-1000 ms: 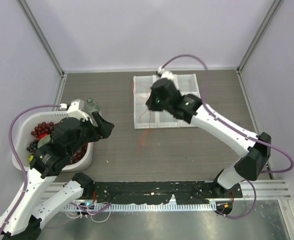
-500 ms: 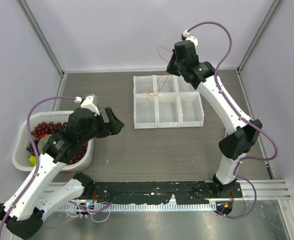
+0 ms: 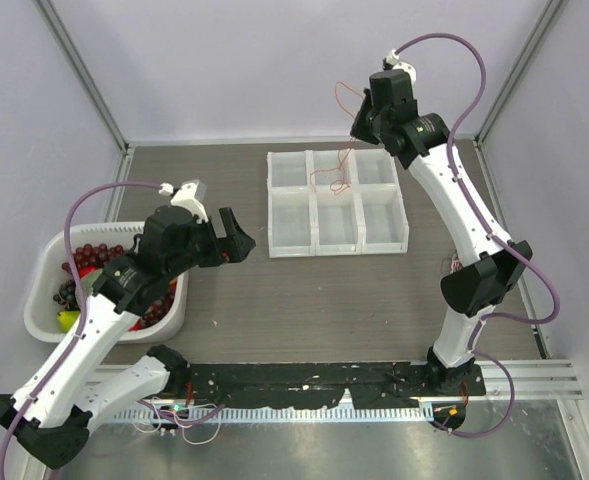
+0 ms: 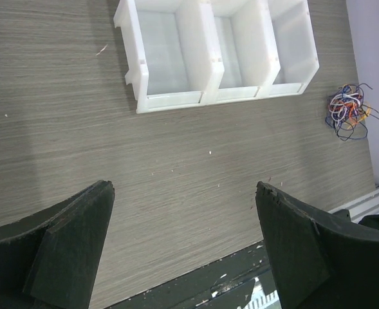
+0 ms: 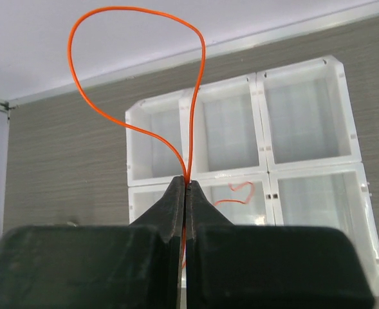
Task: Untangle the cables
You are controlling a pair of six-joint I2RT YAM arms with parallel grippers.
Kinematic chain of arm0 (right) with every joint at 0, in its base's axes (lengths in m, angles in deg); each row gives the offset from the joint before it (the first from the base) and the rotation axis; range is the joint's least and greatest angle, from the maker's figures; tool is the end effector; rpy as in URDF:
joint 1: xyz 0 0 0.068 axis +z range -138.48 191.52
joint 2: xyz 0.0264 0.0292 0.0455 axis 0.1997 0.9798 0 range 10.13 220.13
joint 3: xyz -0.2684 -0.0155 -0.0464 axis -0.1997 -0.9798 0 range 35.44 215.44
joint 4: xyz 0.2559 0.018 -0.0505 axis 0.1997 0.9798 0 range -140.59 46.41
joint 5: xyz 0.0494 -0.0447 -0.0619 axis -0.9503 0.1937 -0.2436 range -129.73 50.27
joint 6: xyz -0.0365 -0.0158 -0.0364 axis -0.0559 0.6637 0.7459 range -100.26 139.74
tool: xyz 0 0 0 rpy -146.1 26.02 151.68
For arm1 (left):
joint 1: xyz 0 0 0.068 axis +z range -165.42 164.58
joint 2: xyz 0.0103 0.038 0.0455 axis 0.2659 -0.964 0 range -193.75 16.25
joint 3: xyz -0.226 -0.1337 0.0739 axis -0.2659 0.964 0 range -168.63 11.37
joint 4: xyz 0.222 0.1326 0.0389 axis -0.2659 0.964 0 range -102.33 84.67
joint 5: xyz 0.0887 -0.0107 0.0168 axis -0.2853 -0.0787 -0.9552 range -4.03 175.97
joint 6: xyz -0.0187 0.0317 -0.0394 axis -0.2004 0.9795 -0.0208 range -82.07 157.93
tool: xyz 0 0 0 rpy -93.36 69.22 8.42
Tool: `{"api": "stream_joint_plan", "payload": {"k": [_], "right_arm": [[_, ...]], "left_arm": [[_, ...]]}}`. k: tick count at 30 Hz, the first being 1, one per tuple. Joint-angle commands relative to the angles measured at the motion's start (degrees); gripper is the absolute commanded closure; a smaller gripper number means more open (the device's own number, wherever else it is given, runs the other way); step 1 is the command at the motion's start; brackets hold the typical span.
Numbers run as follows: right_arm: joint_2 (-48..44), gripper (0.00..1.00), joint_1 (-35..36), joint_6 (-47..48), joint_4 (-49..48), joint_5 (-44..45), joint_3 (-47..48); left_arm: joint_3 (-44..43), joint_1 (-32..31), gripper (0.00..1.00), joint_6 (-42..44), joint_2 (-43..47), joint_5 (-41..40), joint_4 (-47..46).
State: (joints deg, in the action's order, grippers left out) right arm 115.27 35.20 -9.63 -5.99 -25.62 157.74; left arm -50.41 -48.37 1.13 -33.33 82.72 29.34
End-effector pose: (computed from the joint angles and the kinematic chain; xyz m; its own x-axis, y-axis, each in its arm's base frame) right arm 0.3715 0.1533 0.4480 -0.4616 0.3169 -0.8285 0.0402 0.9405 0.3374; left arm 0.1447 -0.0914 0.3710 -0.6311 -0.3035 -0.7139 0.1545 0.8526 -0.4991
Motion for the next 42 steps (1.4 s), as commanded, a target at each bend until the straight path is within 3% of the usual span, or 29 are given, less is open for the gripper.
{"api": "stream_joint_plan", "payload": {"k": [1, 7, 15, 21, 28, 33, 42], "right_arm": [[-4.8, 0.99, 0.2, 0.4, -2.9, -0.3, -6.1], [-6.4, 0.99, 0.2, 1.9, -8.0, 3.5, -17.4], [-9.4, 0.99, 0.3, 7.2, -11.5, 10.2, -25.0], [-9.8, 0.99, 3.3, 7.9, -23.7, 6.5, -35.2], [-6.5, 0.99, 9.6, 4.9, -36.6, 11.9, -46.5], [-7.3, 0.99, 9.5, 6.7, -37.5, 7.1, -51.5], [-6.3, 0.99, 6.7, 11.3, -23.7, 0.9, -49.8]], "left_arm": [[-2.5, 0.1, 0.04, 1.6, -1.0, 1.6, -3.0], [-2.6, 0.2, 0.04, 1.7, -1.3, 1.4, -2.7], [-2.8, 0.1, 0.04, 2.1, -1.1, 1.0, -2.2], [-3.2, 0.2, 0.04, 2.1, -2.3, 1.6, -2.6], [-3.9, 0.1, 0.04, 1.6, -2.5, 1.6, -2.6], [-3.5, 0.1, 0.04, 1.6, -1.4, 0.3, -1.5], [-3.4, 0.2, 0.04, 2.4, -3.0, 0.5, -2.8]]}}
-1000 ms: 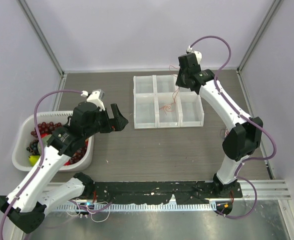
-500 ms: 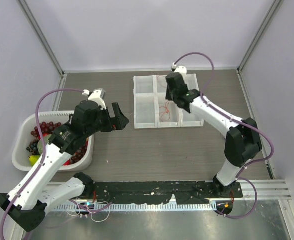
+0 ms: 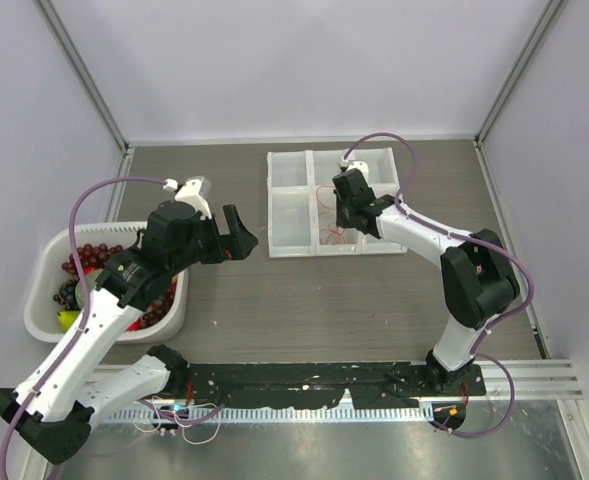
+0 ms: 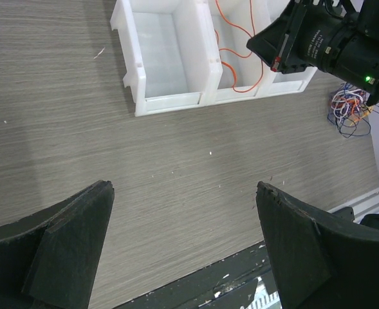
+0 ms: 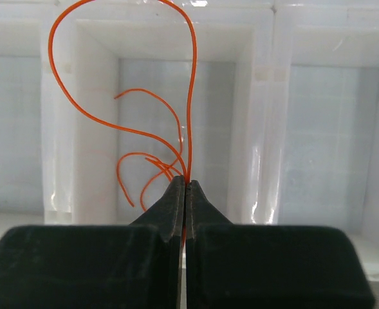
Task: Untangle the cables
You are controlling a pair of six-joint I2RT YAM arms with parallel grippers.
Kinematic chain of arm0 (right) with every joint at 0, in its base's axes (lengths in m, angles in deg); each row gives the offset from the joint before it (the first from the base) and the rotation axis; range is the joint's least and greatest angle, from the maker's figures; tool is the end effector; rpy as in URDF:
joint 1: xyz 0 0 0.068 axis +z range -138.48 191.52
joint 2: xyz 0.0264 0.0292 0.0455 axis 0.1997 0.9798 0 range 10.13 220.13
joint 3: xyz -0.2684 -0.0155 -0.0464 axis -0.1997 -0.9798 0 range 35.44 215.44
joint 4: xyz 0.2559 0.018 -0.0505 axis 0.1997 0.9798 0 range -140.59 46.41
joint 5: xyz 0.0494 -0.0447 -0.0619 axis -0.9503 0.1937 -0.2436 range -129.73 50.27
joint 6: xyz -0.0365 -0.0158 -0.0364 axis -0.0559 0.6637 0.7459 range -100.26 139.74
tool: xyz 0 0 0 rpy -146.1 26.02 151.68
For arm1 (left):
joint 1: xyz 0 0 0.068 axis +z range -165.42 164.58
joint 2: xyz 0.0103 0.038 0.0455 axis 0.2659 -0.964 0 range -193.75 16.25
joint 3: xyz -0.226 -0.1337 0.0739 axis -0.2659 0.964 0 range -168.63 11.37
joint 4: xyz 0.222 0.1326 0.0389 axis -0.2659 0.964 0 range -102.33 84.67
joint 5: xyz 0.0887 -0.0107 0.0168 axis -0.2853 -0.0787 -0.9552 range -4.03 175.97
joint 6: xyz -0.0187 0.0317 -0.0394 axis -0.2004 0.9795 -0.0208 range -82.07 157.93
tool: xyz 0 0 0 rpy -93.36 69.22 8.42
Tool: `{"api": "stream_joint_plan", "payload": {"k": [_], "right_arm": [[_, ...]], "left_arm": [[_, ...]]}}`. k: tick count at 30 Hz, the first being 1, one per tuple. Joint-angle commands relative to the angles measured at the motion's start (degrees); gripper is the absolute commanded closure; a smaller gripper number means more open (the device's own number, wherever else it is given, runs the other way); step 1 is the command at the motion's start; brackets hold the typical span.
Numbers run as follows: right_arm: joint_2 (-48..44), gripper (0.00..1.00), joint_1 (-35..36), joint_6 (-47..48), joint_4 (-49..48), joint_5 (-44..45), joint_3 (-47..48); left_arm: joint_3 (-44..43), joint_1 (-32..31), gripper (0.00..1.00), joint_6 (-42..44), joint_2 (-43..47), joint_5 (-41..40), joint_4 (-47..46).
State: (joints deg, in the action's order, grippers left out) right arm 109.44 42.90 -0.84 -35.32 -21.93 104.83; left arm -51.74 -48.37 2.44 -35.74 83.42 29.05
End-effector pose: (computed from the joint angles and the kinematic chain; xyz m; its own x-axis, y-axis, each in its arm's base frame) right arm 0.3311 0.1891 0.2273 -0.6766 -0.0207 -0.7360 -0.0790 0.9959 0.0447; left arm 0.1528 -0.0971 0.3724 -0.6411 -0.2755 -0.7163 0.1708 0.8587 -0.4832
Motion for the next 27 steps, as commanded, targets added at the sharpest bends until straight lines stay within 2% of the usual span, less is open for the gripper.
{"api": "stream_joint_plan", "payload": {"k": [1, 5, 10, 14, 21, 27], "right_arm": [[0.4, 0.99, -1.1, 2.6, 7.7, -2.9, 4.3], [0.8, 0.99, -1.0, 3.3, 12.6, -5.8, 5.2], [0.0, 0.99, -1.1, 3.2, 13.3, -6.3, 4.4], [4.1, 0.99, -1.1, 2.4, 17.3, -4.6, 10.7], [12.7, 0.99, -1.1, 0.9, 13.3, 0.5, 18.2], [13.0, 0.99, -1.1, 2.6, 2.9, 5.0, 15.4]], "left_arm": [[-2.1, 0.2, 0.04, 1.3, -0.8, -0.1, -2.5], [-2.4, 0.2, 0.04, 1.8, -1.3, -0.1, -2.5], [-2.0, 0.1, 0.04, 2.0, -1.2, -0.4, -2.4], [-2.5, 0.1, 0.04, 2.1, -2.0, 0.3, -2.5], [-2.3, 0.2, 0.04, 1.8, -2.2, 0.5, -2.8], [-2.2, 0.1, 0.04, 2.0, -1.3, -0.4, -2.4]]}}
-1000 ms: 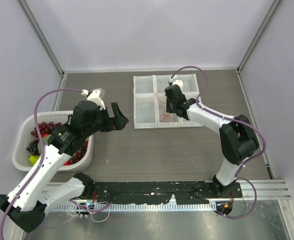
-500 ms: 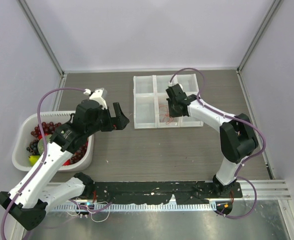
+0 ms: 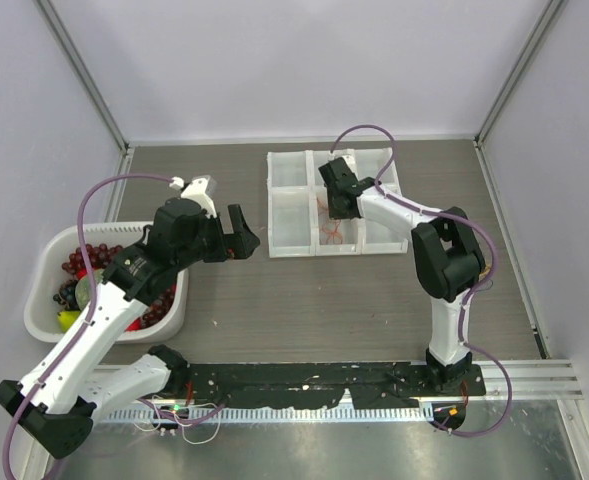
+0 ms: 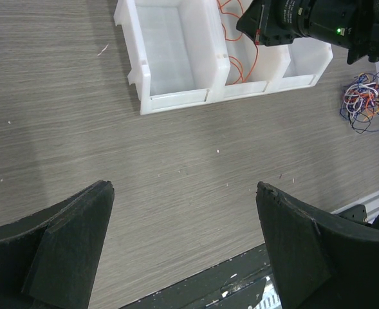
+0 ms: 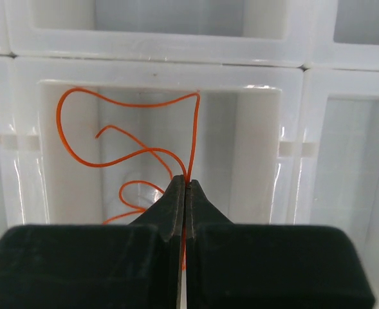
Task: Untangle the cables
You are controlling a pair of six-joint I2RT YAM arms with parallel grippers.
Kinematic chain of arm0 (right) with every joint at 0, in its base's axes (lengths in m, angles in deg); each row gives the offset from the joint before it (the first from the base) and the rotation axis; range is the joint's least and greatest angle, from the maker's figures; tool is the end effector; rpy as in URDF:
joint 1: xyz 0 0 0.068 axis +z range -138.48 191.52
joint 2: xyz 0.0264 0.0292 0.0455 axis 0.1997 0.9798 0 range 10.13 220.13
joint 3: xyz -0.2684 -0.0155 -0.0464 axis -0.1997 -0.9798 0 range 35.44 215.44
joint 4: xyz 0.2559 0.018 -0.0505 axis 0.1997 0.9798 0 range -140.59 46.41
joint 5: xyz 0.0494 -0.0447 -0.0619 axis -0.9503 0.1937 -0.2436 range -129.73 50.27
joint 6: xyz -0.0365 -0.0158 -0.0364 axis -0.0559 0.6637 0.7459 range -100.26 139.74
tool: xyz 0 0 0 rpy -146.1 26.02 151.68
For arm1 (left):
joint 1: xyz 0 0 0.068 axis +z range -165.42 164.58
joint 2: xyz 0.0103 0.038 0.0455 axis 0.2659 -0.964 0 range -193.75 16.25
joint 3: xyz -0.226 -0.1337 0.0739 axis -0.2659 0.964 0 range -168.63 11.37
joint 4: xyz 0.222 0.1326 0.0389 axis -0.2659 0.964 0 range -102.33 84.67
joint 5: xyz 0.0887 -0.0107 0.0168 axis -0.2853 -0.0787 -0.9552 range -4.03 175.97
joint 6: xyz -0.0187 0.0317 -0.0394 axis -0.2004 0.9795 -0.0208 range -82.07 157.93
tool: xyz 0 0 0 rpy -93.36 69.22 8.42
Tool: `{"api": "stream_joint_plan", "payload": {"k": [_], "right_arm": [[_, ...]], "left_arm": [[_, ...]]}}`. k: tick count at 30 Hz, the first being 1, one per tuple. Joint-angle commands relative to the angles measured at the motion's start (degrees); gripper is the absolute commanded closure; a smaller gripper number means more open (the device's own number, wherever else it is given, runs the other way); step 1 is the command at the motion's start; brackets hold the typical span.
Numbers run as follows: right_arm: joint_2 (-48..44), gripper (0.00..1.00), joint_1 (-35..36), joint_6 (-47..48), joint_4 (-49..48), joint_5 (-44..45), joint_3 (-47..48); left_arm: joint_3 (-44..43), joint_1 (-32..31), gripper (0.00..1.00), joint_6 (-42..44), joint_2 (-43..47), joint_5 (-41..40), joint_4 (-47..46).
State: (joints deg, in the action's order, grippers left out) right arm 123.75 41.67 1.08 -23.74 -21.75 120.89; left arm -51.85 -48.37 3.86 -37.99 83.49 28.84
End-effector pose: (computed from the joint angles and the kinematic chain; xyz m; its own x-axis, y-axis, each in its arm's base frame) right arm 0.3792 0.2074 0.2043 -0.7751 -0.0983 -0.6241 -0.0810 0.9951 -0.0562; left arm 0.1613 -0.1027 0.3669 -0.6576 -0.2406 -0.7139 0.1744 0.8733 -0.4550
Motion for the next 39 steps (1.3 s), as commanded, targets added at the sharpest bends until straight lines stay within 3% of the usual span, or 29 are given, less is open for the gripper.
{"api": "stream_joint_plan", "payload": {"k": [1, 4, 7, 10, 16, 24, 30, 31, 36, 39], "right_arm": [[-1.4, 0.99, 0.0, 1.0, -9.5, 5.3, -1.6], [-1.7, 0.96, 0.1, 1.3, -10.8, 5.7, -2.1], [-2.2, 0.67, -0.1, 0.6, -6.3, 4.9, 0.7], [-5.1, 0.52, 0.2, -0.2, -1.2, 3.7, 1.8], [-11.7, 0.44, 0.0, -1.7, 6.2, 1.1, 3.3], [-17.0, 0.41, -4.6, -3.8, 12.5, -1.1, 3.7], [-27.0, 0.42, -19.4, -10.4, 15.4, -1.2, -6.2], [-28.6, 0.38, -23.5, -11.0, 17.5, 2.0, -8.1], [-30.6, 0.35, -42.3, -14.0, 19.7, 3.8, -14.7], [-28.6, 0.33, -46.1, -14.2, 18.2, 5.7, -17.0]], "left_arm": [[-2.0, 0.1, 0.04, 0.5, 1.0, -0.3, -2.1], [-2.2, 0.1, 0.04, 0.5, 0.7, -0.2, -2.2], [-2.5, 0.1, 0.04, 0.7, -0.2, 0.0, -2.7], [-2.3, 0.2, 0.04, 0.6, -1.0, 0.5, -3.6], [-2.5, 0.1, 0.04, 0.3, -2.7, 1.7, -5.3], [-3.0, 0.1, 0.04, -0.6, -4.5, 4.9, -6.5], [-2.6, 0.1, 0.03, -0.5, -4.9, 6.3, -6.3], [-2.5, 0.1, 0.04, -0.3, -5.2, 6.8, -6.2], [-2.2, 0.1, 0.04, 0.6, -5.9, 7.9, -5.9], [-2.3, 0.1, 0.03, 1.1, -6.3, 8.4, -5.7]]}}
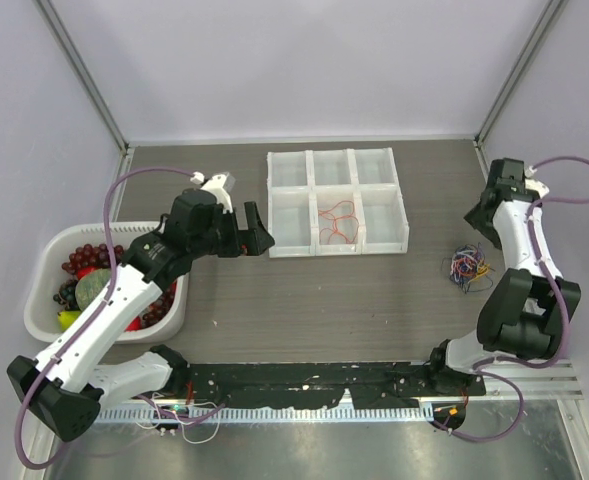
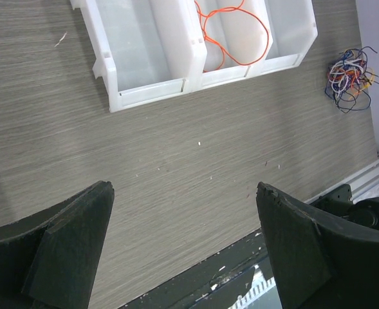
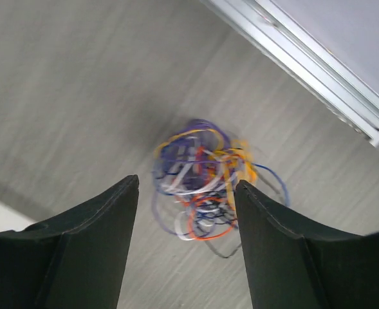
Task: Untangle the cables
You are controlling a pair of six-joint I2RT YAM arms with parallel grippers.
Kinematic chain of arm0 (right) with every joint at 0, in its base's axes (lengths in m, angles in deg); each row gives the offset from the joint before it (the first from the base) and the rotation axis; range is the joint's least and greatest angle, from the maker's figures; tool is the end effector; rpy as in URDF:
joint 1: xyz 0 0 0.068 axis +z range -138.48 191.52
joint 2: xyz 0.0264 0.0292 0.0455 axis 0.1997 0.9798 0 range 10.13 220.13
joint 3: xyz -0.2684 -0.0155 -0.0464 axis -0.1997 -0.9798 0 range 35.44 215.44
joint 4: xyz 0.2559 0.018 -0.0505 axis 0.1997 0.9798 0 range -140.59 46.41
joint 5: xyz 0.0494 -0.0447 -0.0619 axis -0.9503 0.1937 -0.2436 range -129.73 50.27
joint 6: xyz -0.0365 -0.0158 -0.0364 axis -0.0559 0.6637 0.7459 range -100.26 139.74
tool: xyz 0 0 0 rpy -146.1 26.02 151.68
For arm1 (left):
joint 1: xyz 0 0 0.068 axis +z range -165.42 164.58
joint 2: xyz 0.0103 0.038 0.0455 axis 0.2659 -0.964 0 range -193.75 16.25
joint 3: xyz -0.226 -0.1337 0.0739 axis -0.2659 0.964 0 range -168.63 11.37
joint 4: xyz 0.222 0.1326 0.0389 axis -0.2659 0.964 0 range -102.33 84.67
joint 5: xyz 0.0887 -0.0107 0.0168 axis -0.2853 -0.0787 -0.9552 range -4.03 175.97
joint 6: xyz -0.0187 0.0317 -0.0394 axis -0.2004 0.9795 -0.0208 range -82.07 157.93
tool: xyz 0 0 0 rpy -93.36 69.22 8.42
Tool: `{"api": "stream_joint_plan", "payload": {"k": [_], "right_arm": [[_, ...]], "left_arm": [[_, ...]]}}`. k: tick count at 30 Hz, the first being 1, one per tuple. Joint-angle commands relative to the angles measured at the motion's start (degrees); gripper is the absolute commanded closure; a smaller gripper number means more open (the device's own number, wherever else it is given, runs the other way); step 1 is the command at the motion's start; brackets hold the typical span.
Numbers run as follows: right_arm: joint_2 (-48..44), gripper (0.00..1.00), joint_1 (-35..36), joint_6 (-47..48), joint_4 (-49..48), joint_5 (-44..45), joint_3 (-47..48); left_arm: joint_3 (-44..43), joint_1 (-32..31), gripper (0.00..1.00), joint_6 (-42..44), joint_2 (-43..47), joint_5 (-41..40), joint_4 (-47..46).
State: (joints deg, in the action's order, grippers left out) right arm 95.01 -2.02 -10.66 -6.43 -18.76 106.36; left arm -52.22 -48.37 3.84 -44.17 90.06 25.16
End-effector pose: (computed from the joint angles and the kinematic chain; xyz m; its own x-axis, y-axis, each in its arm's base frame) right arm 0.2939 -0.0840 0.2845 -0.5084 0.6085 -0.6093 0.7648 0.6442 0.0051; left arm 0.1846 -0.1226 0.3548 -0.7236 -0.1971 -0.6614 0.2252 0.8385 -0.4962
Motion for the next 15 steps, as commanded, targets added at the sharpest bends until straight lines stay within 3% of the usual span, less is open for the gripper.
{"api": "stream_joint_plan", "payload": {"k": [1, 3, 5, 9, 11, 15], "right_arm": [[1.9, 0.33, -3.5, -2.3, 0.4, 2.5, -2.6], [4.6, 0.35, -4.6, -1.7, -0.4, 1.3, -3.3], [6.0, 0.44, -4.3, 0.2, -0.9, -0.5, -4.9], [2.1, 0.50, -3.0, -1.3, -2.8, -6.4, -13.3], [-0.8, 0.55, -0.5, -1.9, -3.9, -10.6, -17.9], [-6.7, 0.59, 13.5, -5.8, -3.9, -16.0, -24.4]], "left_arm": [[-2.1, 0.2, 0.03, 1.2, -0.2, 2.1, -2.0], [-2.4, 0.0, 0.03, 1.9, -0.4, 2.4, -1.9], [-2.5, 0.0, 0.03, 2.4, -0.2, 2.1, -1.5], [-1.6, 0.0, 0.04, 2.1, 0.0, 2.0, -1.5], [-1.2, 0.0, 0.04, 1.4, -0.5, 2.4, -1.7], [-0.9, 0.0, 0.04, -1.8, -2.7, 4.5, -2.9]]}}
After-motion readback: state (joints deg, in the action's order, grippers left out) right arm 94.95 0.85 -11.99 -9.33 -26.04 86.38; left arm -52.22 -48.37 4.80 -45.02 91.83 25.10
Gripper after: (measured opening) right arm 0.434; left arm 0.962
